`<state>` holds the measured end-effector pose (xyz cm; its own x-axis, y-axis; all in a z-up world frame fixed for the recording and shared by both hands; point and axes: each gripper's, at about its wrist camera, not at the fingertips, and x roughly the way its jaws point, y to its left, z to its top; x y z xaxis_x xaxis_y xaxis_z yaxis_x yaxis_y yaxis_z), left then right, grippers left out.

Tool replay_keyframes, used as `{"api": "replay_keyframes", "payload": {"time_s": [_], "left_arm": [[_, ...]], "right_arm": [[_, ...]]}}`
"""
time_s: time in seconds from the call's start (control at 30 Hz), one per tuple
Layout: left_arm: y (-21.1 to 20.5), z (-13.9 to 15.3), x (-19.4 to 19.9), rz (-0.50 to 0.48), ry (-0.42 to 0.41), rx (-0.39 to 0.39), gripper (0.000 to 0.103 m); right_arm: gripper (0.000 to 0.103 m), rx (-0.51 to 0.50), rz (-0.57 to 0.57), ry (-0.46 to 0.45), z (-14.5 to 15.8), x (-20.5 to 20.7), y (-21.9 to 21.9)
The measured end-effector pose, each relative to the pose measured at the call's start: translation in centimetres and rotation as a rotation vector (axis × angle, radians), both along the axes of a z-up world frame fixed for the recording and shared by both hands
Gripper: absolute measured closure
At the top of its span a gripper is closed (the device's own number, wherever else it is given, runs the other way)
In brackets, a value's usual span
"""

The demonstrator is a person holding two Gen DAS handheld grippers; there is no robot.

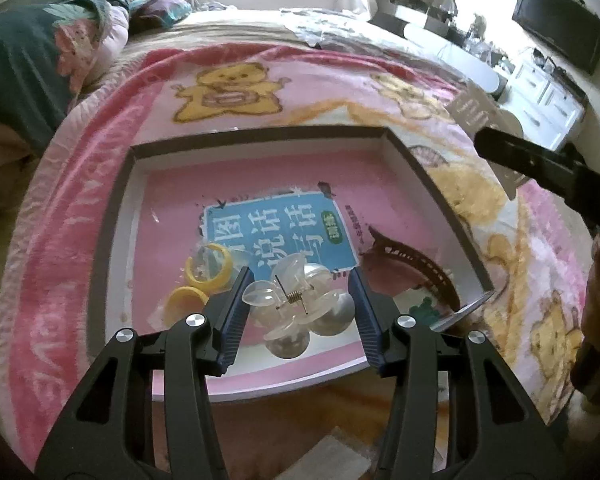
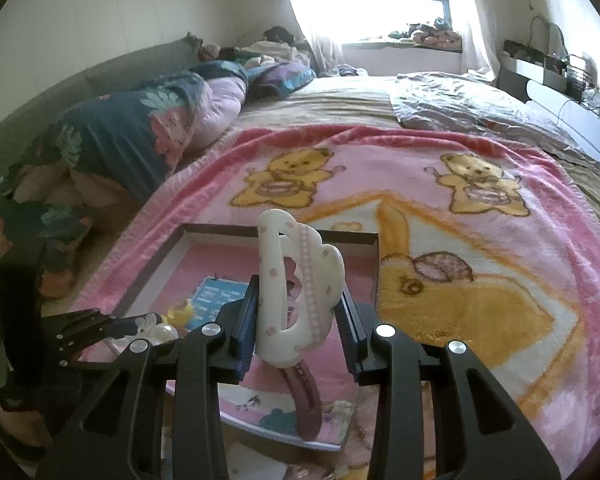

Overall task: Organize jewelry
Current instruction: 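Carry the pearl clip and white claw clip over the box with both tools, then open both tools to release the two clips into the box, then withdraw both tools from the box toward the remaining jewelry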

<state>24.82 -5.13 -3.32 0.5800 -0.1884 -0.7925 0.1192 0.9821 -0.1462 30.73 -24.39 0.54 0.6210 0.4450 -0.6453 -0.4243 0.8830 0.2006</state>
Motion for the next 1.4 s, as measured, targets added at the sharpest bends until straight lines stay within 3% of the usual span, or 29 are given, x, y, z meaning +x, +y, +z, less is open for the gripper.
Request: {"api": "replay_keyframes", "payload": {"time_s": [0.37, 0.8, 0.87, 1.0, 1.23, 1.4], "left_arm": [[-1.2, -2.9, 1.4, -0.016, 0.063, -0.004, 0.063], [-1.2, -4.3, 1.3, 0.006, 0.091, 0.012, 0.062], [-1.0, -4.2, 1.1, 0.014, 0.091, 0.010, 0.052], [-0.6, -3.8, 0.8, 0.026, 0.080, 0.018, 0.050], [0.6, -2.1, -0.6, 0.072, 0.046, -0.002, 0.035], [1.5, -0.8, -1.6, 0.102, 0.033, -0.028, 0.033]], "right_arm": [[0.069, -0.051, 0.007, 0.100, -4.7, 2.3, 0.0], [0.069, -0.077, 0.029, 0.167, -7.2, 2.9, 0.9], [0.069, -0.079, 0.034, 0.180, -7.6, 2.9, 1.0], [0.069, -0.086, 0.040, 0.189, -7.9, 2.9, 1.3], [0.067, -0.084, 0.046, 0.209, -8.2, 2.9, 1.5], [0.066, -0.073, 0.047, 0.218, -8.1, 2.8, 1.5]]}}
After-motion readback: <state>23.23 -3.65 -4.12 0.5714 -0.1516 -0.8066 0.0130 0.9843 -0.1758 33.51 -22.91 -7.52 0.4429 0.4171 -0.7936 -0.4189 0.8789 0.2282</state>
